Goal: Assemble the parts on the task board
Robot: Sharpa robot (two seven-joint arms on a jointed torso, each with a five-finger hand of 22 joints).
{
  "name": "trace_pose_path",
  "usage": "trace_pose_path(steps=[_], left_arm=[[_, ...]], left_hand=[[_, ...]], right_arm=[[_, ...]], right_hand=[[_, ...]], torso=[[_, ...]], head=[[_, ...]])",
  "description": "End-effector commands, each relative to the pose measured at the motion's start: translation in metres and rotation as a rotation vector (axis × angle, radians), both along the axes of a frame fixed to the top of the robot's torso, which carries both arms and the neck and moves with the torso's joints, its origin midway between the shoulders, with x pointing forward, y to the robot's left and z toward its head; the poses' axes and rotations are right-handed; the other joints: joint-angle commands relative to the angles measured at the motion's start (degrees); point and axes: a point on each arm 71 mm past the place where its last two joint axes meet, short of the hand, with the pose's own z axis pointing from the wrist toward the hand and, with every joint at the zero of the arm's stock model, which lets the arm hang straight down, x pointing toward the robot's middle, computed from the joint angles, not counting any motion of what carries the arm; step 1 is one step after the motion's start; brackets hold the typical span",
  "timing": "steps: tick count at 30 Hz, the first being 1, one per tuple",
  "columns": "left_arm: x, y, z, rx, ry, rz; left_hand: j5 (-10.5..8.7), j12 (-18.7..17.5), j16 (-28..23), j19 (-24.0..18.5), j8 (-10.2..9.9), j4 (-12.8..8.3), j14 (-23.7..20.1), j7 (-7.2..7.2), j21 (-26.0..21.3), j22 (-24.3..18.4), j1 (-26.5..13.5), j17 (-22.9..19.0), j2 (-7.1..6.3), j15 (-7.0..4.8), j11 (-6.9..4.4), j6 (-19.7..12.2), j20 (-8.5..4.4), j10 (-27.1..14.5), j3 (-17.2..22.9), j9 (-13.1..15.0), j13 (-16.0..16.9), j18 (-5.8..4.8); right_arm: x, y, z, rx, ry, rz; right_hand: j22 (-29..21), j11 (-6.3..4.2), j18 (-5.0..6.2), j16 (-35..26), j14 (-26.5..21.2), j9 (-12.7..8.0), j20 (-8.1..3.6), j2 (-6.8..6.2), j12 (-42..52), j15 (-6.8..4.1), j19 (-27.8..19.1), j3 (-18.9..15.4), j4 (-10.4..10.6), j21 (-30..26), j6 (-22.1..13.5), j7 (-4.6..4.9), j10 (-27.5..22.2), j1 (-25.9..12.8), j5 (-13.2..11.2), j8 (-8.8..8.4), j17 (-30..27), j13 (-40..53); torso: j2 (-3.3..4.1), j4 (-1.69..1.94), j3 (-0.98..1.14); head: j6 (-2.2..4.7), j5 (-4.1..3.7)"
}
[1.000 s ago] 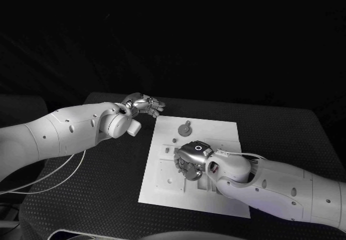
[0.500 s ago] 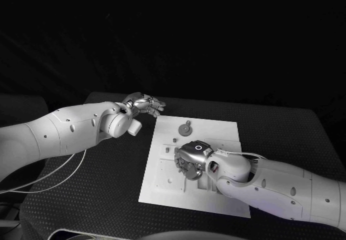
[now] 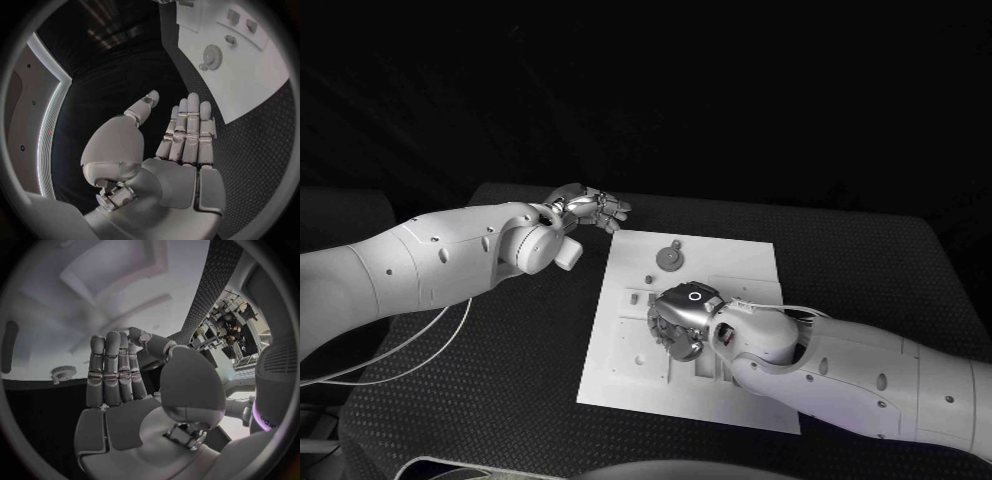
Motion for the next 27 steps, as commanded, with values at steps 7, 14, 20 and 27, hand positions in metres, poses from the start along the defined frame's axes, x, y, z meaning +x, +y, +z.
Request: trace_pose_path(steps=[7, 14, 20, 27], left_arm=[[0.001, -0.003, 0.003, -0.007, -0.011, -0.016], [0.001, -0.003, 0.004, -0.007, -0.012, -0.016], [0.001, -0.004, 0.005, -0.007, -0.013, -0.017], [0.001, -0.002, 0.005, -0.006, -0.009, -0.017]], left_hand=[[-0.3, 0.3, -0.3, 0.4, 0.3, 0.2, 0.5, -0.05, -0.3, 0.1, -0.2, 0.1, 0.05, -0.03, 0.03, -0.3, -0.02, 0.0, -0.3, -0.1, -0.1, 0.59], [-0.3, 0.3, -0.3, 0.4, 0.3, 0.2, 0.5, -0.05, -0.3, 0.1, -0.2, 0.2, 0.05, -0.03, 0.03, -0.3, -0.02, 0.0, -0.3, -0.1, -0.1, 0.59], [-0.31, 0.3, -0.4, 0.4, 0.3, 0.2, 0.5, -0.05, -0.3, 0.1, -0.2, 0.2, 0.04, -0.02, 0.03, -0.3, -0.01, 0.0, -0.3, -0.1, -0.1, 0.59], [-0.32, 0.3, -0.4, 0.4, 0.3, 0.2, 0.6, -0.05, -0.4, 0.1, -0.2, 0.2, 0.04, -0.02, 0.04, -0.3, -0.01, 0.0, -0.3, -0.1, -0.1, 0.58]], right_arm=[[-0.006, 0.002, -0.008, -0.035, 0.022, 0.026], [-0.008, 0.006, -0.009, -0.043, 0.031, 0.036], [-0.009, 0.006, -0.013, -0.045, 0.041, 0.032], [-0.003, -0.003, -0.013, -0.018, 0.033, -0.016]], right_hand=[[0.7, -0.03, 0.82, -0.3, 0.3, 0.1, -0.46, 0.42, -0.3, -0.14, -0.1, 0.1, -0.2, 0.3, 0.3, 0.04, 0.4, -0.3, 0.2, 0.23, 0.1, 0.0], [0.7, -0.02, 0.82, -0.3, 0.3, 0.1, -0.45, 0.44, -0.3, -0.14, -0.1, 0.1, -0.2, 0.2, 0.3, 0.05, 0.4, -0.4, 0.2, 0.21, 0.2, 0.0], [0.6, 0.05, 0.82, -0.5, 0.2, 0.2, -0.42, 0.53, -0.5, -0.09, -0.2, 0.1, -0.3, 0.2, 0.2, 0.11, 0.2, -0.5, 0.2, 0.08, 0.2, 0.1], [0.5, 0.5, 0.82, -1.1, -0.1, 0.4, -0.14, -0.05, -1.5, 0.2, -0.6, 0.6, 0.5, -0.2, -0.9, 0.59, -0.6, -1.1, 0.1, -0.6, 0.5, 0.1]], torso=[[0.0, 0.0, 0.0], [-0.03, -0.04, -0.03], [-0.01, -0.06, 0.03], [-0.04, -0.08, 0.02]], head=[[-0.24, -0.01], [-0.31, -0.03], [-0.23, -0.04], [-0.17, -0.11]])
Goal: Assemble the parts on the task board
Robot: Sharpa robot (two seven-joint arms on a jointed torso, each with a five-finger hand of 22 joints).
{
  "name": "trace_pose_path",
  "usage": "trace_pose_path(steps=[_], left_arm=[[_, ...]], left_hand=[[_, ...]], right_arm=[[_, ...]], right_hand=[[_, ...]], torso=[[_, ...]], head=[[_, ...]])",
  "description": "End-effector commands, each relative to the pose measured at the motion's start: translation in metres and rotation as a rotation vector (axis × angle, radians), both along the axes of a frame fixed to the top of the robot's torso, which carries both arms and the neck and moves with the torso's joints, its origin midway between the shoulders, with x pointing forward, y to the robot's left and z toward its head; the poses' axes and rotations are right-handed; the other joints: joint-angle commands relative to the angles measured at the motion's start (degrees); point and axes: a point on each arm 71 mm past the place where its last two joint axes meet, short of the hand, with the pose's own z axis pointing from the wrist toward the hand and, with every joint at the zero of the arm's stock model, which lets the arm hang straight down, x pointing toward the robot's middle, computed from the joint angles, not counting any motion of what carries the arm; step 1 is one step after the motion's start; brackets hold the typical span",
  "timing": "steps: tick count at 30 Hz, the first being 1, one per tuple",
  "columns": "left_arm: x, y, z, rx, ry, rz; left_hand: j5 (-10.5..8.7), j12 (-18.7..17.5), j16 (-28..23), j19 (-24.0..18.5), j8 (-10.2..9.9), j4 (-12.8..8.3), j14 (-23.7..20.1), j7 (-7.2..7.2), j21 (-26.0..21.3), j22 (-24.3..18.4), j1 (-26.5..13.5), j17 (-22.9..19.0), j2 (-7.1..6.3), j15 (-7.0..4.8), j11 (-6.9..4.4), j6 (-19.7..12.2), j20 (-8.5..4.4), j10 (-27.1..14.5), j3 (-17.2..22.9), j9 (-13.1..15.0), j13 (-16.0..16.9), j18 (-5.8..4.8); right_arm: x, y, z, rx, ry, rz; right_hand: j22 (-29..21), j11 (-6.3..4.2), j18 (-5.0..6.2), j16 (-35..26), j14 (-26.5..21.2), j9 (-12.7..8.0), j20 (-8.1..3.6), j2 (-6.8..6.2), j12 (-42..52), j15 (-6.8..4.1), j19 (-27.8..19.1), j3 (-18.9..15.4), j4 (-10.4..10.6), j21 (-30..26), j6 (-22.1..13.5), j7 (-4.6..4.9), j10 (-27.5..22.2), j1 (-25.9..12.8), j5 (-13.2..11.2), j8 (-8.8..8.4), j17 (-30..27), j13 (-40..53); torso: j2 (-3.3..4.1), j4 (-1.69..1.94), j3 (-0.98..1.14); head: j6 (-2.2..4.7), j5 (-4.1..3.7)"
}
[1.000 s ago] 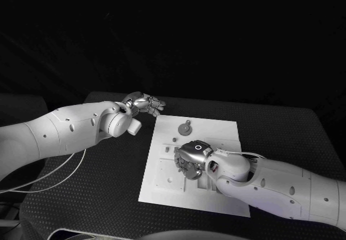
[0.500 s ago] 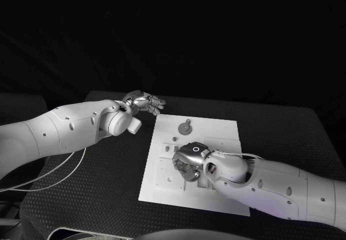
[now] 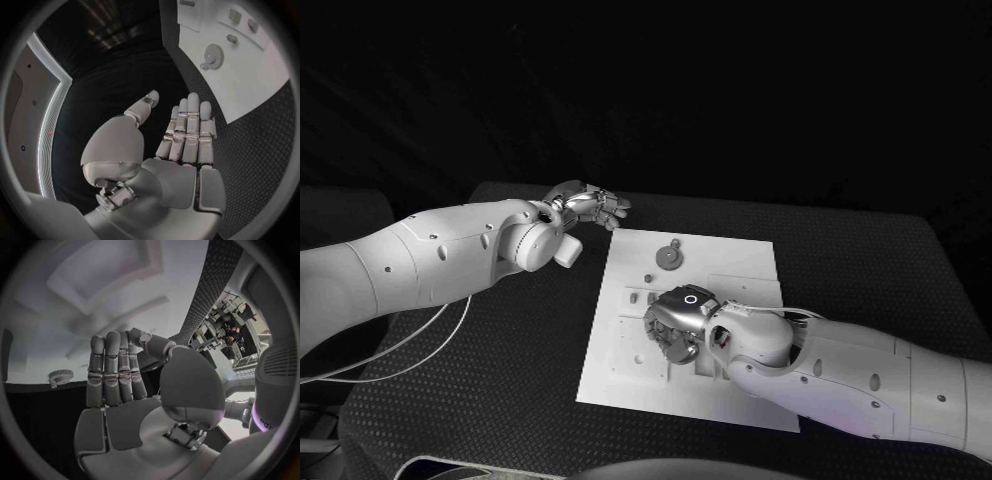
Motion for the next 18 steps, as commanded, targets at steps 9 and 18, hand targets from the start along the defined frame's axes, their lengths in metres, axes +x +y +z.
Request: trace_pose_path(steps=[9, 18], left_arm=[[0.0002, -0.0012, 0.0017, -0.004, -0.003, -0.012], [-0.0001, -0.0008, 0.0016, -0.005, -0.001, -0.015]], left_hand=[[-0.35, 0.2, -0.3, 0.3, 0.3, 0.2, 0.5, 0.01, -0.4, 0.1, -0.3, 0.1, -0.04, 0.03, 0.07, -0.5, 0.03, -0.1, -0.3, -0.1, -0.1, 0.71], [-0.41, 0.2, -0.5, 0.3, 0.2, 0.4, 0.4, 0.08, -0.5, 0.2, -0.6, 0.3, -0.06, 0.07, 0.12, -0.7, 0.07, -0.2, -0.4, -0.2, -0.1, 0.69]], right_arm=[[0.0009, -0.0081, -0.0074, 0.003, 0.042, -0.03], [0.004, -0.0131, -0.0063, 0.006, 0.025, -0.054]], right_hand=[[0.7, 1.4, 0.42, -0.6, -0.8, -0.5, 0.37, -2.88, -2.3, 0.93, -1.0, -2.9, 0.5, -0.3, -4.2, 1.79, -3.4, -4.0, 0.8, -2.41, 0.4, -0.6], [0.7, 1.86, 0.81, -0.8, -1.6, -0.6, 0.44, -3.14, -3.0, 1.44, -1.7, -5.2, 0.4, -0.7, -6.8, 2.96, -4.6, -3.7, -0.1, -3.54, 1.2, -0.4]], torso=[[0.0, 0.02, 0.07], [0.01, 0.0, 0.04]], head=[[-0.04, -0.01], [-0.03, -0.1]])
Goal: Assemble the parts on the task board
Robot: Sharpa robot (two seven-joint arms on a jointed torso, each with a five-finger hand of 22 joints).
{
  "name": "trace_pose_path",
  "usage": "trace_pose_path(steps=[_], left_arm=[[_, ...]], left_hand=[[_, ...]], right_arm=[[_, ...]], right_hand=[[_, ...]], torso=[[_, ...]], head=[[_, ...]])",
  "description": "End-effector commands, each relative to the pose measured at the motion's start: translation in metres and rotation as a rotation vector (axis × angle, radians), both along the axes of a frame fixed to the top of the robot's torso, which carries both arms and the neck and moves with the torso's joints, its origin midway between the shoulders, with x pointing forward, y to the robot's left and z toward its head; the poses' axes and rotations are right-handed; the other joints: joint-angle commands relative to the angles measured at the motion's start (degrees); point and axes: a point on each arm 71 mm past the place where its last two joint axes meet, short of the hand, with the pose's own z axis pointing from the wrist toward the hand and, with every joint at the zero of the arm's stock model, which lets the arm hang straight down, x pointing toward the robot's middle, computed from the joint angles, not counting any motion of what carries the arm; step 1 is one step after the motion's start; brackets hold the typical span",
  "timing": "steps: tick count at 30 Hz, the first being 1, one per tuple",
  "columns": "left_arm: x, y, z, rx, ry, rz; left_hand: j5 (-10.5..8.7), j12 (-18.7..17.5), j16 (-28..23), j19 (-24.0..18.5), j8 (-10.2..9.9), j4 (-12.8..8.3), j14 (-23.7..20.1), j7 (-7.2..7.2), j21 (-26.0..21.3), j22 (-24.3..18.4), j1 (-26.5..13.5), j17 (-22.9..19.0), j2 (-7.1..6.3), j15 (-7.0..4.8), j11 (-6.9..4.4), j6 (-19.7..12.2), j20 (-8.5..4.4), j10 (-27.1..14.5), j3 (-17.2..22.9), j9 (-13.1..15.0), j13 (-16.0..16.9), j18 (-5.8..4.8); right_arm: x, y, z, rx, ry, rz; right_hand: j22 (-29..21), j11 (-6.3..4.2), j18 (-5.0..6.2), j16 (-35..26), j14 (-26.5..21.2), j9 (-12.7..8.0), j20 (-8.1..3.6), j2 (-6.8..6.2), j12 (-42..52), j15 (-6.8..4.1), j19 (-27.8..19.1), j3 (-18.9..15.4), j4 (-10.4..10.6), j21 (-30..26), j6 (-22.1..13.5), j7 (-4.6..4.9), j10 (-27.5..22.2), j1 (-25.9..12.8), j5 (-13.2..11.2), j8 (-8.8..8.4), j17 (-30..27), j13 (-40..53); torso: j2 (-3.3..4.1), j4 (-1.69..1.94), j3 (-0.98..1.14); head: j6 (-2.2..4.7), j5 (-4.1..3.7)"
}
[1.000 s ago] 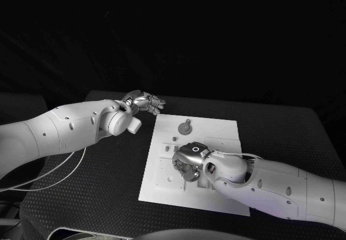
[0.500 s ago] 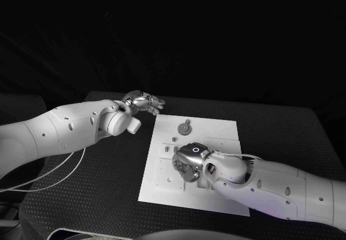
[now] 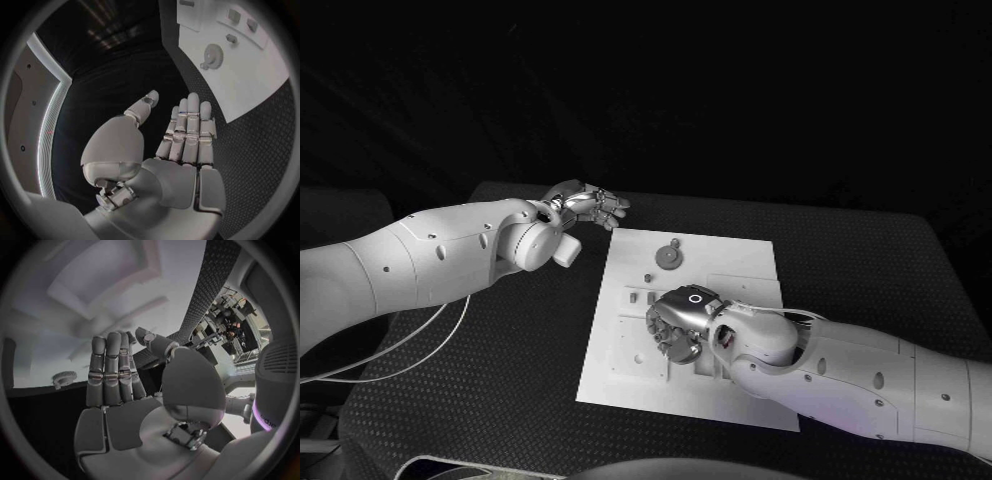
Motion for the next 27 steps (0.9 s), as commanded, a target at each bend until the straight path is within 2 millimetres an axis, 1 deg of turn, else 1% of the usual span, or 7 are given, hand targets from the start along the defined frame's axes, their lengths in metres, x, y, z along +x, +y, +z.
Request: trace_pose_path(steps=[1, 7, 12, 18, 20, 24, 27], left_arm=[[0.0, -0.002, 0.002, -0.006, -0.003, -0.016], [0.0, -0.002, 0.002, -0.006, -0.003, -0.017], [0.0, -0.001, 0.002, -0.006, -0.003, -0.016], [0.0, 0.0, 0.002, -0.006, -0.002, -0.015], [0.0, 0.0, 0.002, -0.005, -0.002, -0.015], [0.0, 0.0, 0.002, -0.005, -0.003, -0.014], [0.0, 0.001, 0.002, -0.007, -0.008, -0.014]], left_hand=[[-0.19, 0.2, -0.3, 0.3, 0.2, 0.1, 0.4, 0.04, -0.3, 0.1, -0.6, 0.1, -0.06, 0.07, 0.12, -0.3, 0.07, -0.2, -0.1, -0.1, -0.1, 0.99], [-0.19, 0.2, -0.3, 0.3, 0.2, 0.1, 0.4, 0.05, -0.3, 0.1, -0.6, 0.1, -0.06, 0.07, 0.12, -0.4, 0.06, -0.2, -0.1, -0.1, -0.1, 1.0], [-0.19, 0.2, -0.3, 0.3, 0.2, 0.1, 0.4, 0.06, -0.3, 0.1, -0.6, 0.1, -0.06, 0.07, 0.12, -0.4, 0.06, -0.2, -0.1, -0.1, -0.1, 1.01], [-0.19, 0.2, -0.4, 0.3, 0.2, 0.1, 0.5, 0.06, -0.3, 0.1, -0.5, 0.2, -0.05, 0.07, 0.12, -0.4, 0.06, -0.2, -0.1, -0.1, -0.1, 1.02], [-0.19, 0.2, -0.4, 0.3, 0.2, 0.1, 0.5, 0.06, -0.3, 0.1, -0.5, 0.2, -0.04, 0.06, 0.12, -0.4, 0.06, -0.2, -0.1, -0.1, -0.1, 1.02], [-0.19, 0.2, -0.4, 0.3, 0.2, 0.1, 0.5, 0.06, -0.3, 0.1, -0.5, 0.2, -0.02, 0.06, 0.12, -0.4, 0.05, -0.2, -0.1, -0.1, -0.1, 1.02], [-0.19, 0.2, -0.4, 0.3, 0.3, 0.1, 0.5, 0.06, -0.3, 0.1, -0.5, 0.3, -0.03, 0.06, 0.11, -0.4, 0.05, -0.2, -0.1, -0.1, -0.1, 1.03]], right_arm=[[0.003, -0.007, -0.005, -0.025, 0.001, -0.031], [0.005, -0.01, -0.002, -0.019, -0.011, -0.041], [0.006, -0.012, 0.001, -0.009, -0.022, -0.045], [0.007, -0.017, 0.01, 0.011, -0.041, -0.046], [0.007, -0.018, 0.014, 0.017, -0.042, -0.046], [0.01, -0.027, 0.029, 0.05, -0.045, -0.045], [0.017, -0.037, 0.047, 0.094, -0.051, -0.064]], right_hand=[[0.6, 1.33, 0.38, -0.4, -0.2, 0.0, 0.04, -0.36, -0.4, 0.15, -0.3, -0.2, 0.0, -0.4, -0.3, 0.06, -1.6, -0.1, -0.1, -0.18, 0.1, -0.4], [0.7, 1.55, 0.38, -0.5, -0.5, 0.1, 0.17, -0.5, -0.8, 0.33, -0.7, -0.9, -0.2, -0.5, -1.2, 0.4, -2.3, -0.1, -0.1, -0.52, 0.4, -0.3], [0.7, 1.67, 0.38, -0.5, -0.7, 0.1, 0.23, -0.57, -1.0, 0.43, -0.8, -1.3, -0.5, -0.6, -1.6, 0.57, -2.6, -0.3, -0.1, -0.67, 0.6, -0.3], [0.7, 1.65, 0.38, -0.5, -0.6, 0.2, 0.22, -0.57, -1.0, 0.42, -0.8, -1.3, -0.6, -0.6, -1.6, 0.57, -2.6, -0.2, -0.1, -0.61, 0.7, -0.2], [0.7, 1.64, 0.38, -0.5, -0.6, 0.2, 0.22, -0.59, -1.0, 0.41, -0.8, -1.3, -0.6, -0.6, -1.6, 0.57, -2.5, -0.1, -0.1, -0.59, 0.8, -0.2], [0.8, 1.6, 0.38, -0.4, -0.5, 0.3, 0.2, -0.62, -0.9, 0.37, -0.7, -1.5, -0.8, -0.5, -1.6, 0.53, -2.4, -0.2, -0.1, -0.49, 0.9, -0.1], [0.9, 1.48, 0.38, -0.2, -0.2, 0.5, 0.07, -0.57, -0.8, 0.24, -0.3, -1.6, -0.9, -0.2, -1.3, 0.4, -2.2, -0.2, -0.1, -0.25, 1.2, 0.1]], torso=[[0.02, 0.0, -0.03], [0.03, 0.05, -0.04], [0.0, 0.01, -0.03], [0.0, 0.0, -0.04], [-0.02, 0.01, -0.03], [0.0, -0.01, -0.04], [0.02, 0.0, 0.0]], head=[[0.02, -0.04], [-0.04, -0.1], [0.02, -0.09], [0.09, -0.17], [0.25, -0.32], [0.47, -0.54], [1.07, -0.98]])
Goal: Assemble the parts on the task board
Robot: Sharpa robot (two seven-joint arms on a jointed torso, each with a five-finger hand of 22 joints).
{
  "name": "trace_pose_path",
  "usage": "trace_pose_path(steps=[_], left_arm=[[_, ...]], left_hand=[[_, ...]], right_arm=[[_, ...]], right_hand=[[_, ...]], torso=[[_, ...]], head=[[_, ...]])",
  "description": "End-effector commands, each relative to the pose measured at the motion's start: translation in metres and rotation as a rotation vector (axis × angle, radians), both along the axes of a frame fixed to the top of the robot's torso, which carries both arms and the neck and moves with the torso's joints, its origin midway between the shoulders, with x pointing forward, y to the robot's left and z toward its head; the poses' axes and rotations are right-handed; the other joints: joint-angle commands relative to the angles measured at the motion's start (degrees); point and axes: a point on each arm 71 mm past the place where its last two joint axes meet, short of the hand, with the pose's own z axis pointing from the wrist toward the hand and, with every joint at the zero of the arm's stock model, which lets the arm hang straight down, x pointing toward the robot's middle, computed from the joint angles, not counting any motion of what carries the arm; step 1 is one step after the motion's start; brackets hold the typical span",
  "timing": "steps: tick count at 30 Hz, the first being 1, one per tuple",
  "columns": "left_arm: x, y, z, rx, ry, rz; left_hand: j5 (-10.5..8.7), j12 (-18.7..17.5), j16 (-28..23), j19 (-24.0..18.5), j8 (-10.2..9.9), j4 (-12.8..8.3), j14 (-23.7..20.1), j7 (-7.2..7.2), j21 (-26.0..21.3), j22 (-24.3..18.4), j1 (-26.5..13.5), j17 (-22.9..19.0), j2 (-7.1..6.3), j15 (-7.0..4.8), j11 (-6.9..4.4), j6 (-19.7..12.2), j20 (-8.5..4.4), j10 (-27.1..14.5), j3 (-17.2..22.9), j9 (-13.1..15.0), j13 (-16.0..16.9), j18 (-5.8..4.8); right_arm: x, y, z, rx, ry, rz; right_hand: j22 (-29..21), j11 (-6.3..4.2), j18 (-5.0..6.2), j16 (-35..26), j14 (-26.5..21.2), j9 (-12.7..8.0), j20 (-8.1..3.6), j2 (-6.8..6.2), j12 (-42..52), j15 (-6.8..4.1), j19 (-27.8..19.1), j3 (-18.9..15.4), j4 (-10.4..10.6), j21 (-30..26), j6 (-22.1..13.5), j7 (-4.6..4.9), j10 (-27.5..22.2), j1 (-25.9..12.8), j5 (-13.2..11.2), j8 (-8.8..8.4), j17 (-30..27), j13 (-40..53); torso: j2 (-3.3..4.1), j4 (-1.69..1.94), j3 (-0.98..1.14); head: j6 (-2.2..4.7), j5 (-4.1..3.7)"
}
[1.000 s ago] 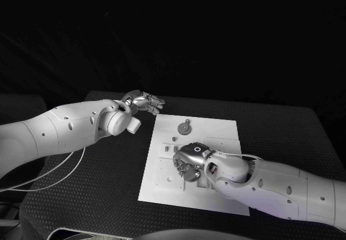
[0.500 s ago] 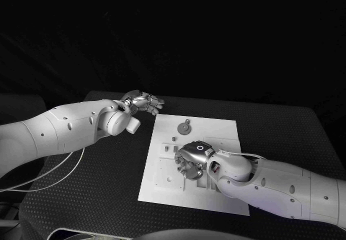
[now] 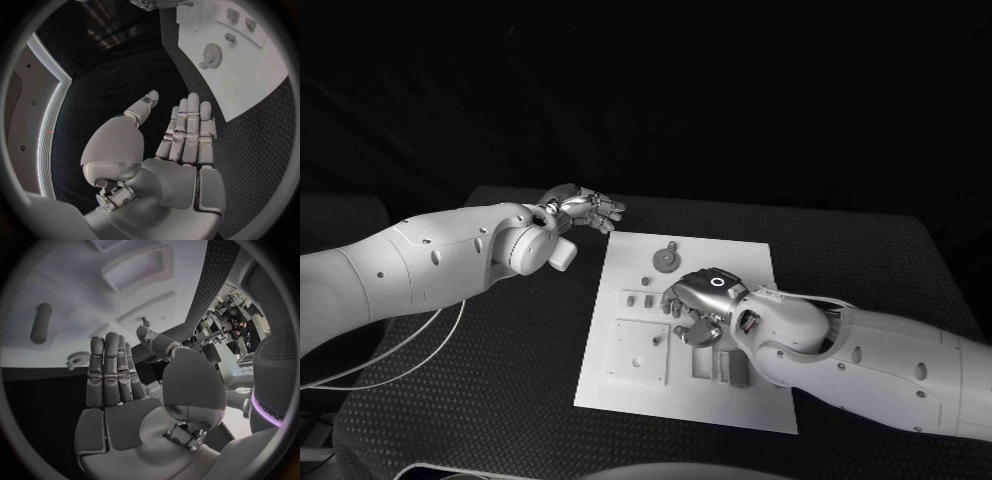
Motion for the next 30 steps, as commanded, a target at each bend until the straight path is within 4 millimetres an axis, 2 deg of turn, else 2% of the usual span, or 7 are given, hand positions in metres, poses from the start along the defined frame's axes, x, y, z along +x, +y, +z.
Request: trace_pose_path(steps=[1, 10, 14, 16, 18, 20, 30], left_arm=[[0.0, -0.002, 0.002, -0.008, -0.011, -0.015], [0.001, 0.0, 0.003, -0.01, -0.024, -0.014], [0.002, 0.0, 0.003, -0.01, -0.024, -0.013], [0.002, 0.0, 0.003, -0.009, -0.024, -0.011], [0.002, 0.001, 0.002, -0.009, -0.024, -0.011], [0.002, 0.001, 0.002, -0.009, -0.024, -0.011], [0.003, 0.002, 0.002, -0.008, -0.021, -0.009]], left_hand=[[-0.19, 0.2, -0.2, 0.3, 0.3, 0.1, 0.5, 0.06, -0.4, 0.1, -0.5, 0.1, -0.04, 0.06, 0.11, -0.4, 0.05, -0.2, -0.1, -0.1, -0.1, 1.09], [-0.2, 0.3, -0.3, 0.3, 0.3, 0.1, 0.5, 0.04, -0.4, 0.1, -0.4, 0.2, -0.11, 0.04, 0.08, -0.4, 0.05, -0.1, -0.1, -0.1, -0.1, 1.11], [-0.19, 0.3, -0.3, 0.4, 0.4, 0.1, 0.5, 0.02, -0.4, 0.1, -0.4, 0.2, -0.08, 0.04, 0.06, -0.3, 0.05, 0.0, -0.1, -0.1, -0.1, 1.11], [-0.19, 0.3, -0.3, 0.4, 0.4, 0.1, 0.5, 0.02, -0.4, 0.1, -0.4, 0.2, -0.08, 0.04, 0.06, -0.3, 0.05, 0.0, -0.1, -0.1, -0.1, 1.11], [-0.2, 0.3, -0.3, 0.4, 0.4, 0.1, 0.6, 0.02, -0.4, 0.1, -0.4, 0.2, -0.07, 0.04, 0.06, -0.3, 0.05, 0.0, -0.1, -0.1, -0.1, 1.11], [-0.2, 0.3, -0.3, 0.4, 0.4, 0.1, 0.6, 0.02, -0.4, 0.2, -0.4, 0.3, -0.07, 0.04, 0.06, -0.3, 0.05, 0.0, -0.1, -0.1, -0.1, 1.11], [-0.2, 0.3, -0.4, 0.4, 0.4, 0.1, 0.6, 0.02, -0.4, 0.2, -0.5, 0.3, -0.02, 0.05, 0.06, -0.3, 0.06, 0.0, -0.1, -0.1, -0.1, 1.1]], right_arm=[[0.007, -0.01, 0.019, 0.074, 0.01, -0.02], [0.023, -0.048, 0.055, 0.036, 0.053, -0.076], [0.026, -0.061, 0.058, -0.007, 0.039, -0.099], [0.028, -0.064, 0.056, -0.033, 0.033, -0.105], [0.03, -0.068, 0.054, -0.071, 0.037, -0.113], [0.032, -0.07, 0.052, -0.092, 0.04, -0.117], [0.035, -0.075, 0.034, -0.165, 0.096, -0.133]], right_hand=[[0.9, -0.46, 1.12, 0.1, 0.4, 0.2, -0.27, -0.31, 0.4, -0.3, 0.4, -0.3, 0.1, 0.2, 0.0, -0.24, 0.4, 0.0, -0.1, 0.17, 0.2, 0.2], [1.1, -0.6, 1.12, 0.4, 1.2, 0.4, -0.64, -0.31, 0.4, -0.5, 1.2, -1.6, 0.1, 0.9, -0.2, -0.2, 0.4, -0.6, -0.1, 0.19, 0.9, 0.6], [0.9, 0.69, 0.99, -0.4, -0.5, -0.3, -0.16, -0.34, -1.3, 0.64, -0.7, -4.2, -0.8, 0.1, -2.9, 0.66, -2.8, -2.3, -0.1, -1.26, 1.1, 0.0], [0.9, 1.64, 0.86, -0.8, -1.5, -1.1, 0.24, -0.35, -2.4, 1.56, -1.7, -6.0, -1.6, -0.3, -6.1, -0.97, -5.6, -3.3, -0.1, -2.88, 1.3, -0.5], [0.8, 2.17, 0.89, -1.0, -2.1, -1.1, 0.46, -0.4, -2.3, 2.07, -2.2, -6.7, -1.8, -0.6, -6.4, -0.9, -7.2, -3.5, -0.1, -2.86, 1.5, -0.9], [0.7, 2.91, 0.84, -1.2, -3.0, -1.3, 0.82, -0.39, -2.4, 2.74, -3.0, -7.8, -2.2, -1.1, -7.5, -2.12, -10.2, -4.2, -0.1, -3.18, 1.8, -1.7], [1.3, 3.8, 1.12, 0.7, -5.0, -1.6, 1.39, -0.45, -1.8, 3.67, -3.9, -10.5, -0.9, -0.4, -9.2, -2.71, -15.0, -4.8, -0.1, -3.12, 3.2, -3.4]], torso=[[0.01, -0.01, 0.04], [-0.13, -0.27, 0.02], [-0.33, -0.26, -0.04], [-0.41, -0.32, -0.03], [-0.4, -0.38, 0.06], [-0.41, -0.39, 0.14], [-0.3, -0.35, -0.02]], head=[[0.92, -0.53], [1.13, -0.77], [1.08, -0.57], [1.06, -0.49], [1.07, -0.41], [1.02, -0.38], [1.04, -0.68]])
